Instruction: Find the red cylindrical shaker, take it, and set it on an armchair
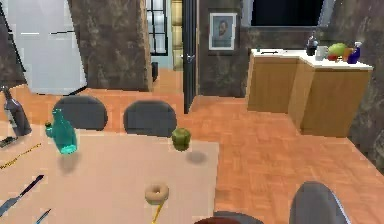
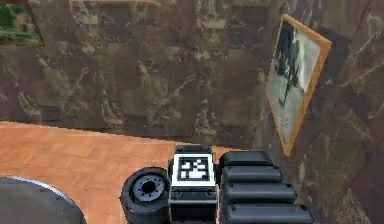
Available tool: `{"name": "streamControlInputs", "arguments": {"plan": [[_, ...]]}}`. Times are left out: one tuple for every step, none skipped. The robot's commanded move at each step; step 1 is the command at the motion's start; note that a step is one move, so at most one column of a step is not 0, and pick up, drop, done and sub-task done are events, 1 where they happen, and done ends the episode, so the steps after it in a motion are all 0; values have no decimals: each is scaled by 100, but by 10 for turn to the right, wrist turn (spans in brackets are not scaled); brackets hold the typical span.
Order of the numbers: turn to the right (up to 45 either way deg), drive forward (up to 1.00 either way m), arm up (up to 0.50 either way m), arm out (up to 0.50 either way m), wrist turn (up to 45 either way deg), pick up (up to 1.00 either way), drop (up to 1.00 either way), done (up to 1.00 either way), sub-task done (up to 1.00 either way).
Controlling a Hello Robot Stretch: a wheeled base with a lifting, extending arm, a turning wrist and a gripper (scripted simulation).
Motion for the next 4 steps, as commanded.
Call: {"name": "streamControlInputs", "arguments": {"plan": [[450, 0, 0, 0, 0, 0, 0, 0, 0], [450, 0, 0, 0, 0, 0, 0, 0, 0], [120, 0, 0, 0, 0, 0, 0, 0, 0], [0, 35, 0, 0, 0, 0, 0, 0, 0]]}}
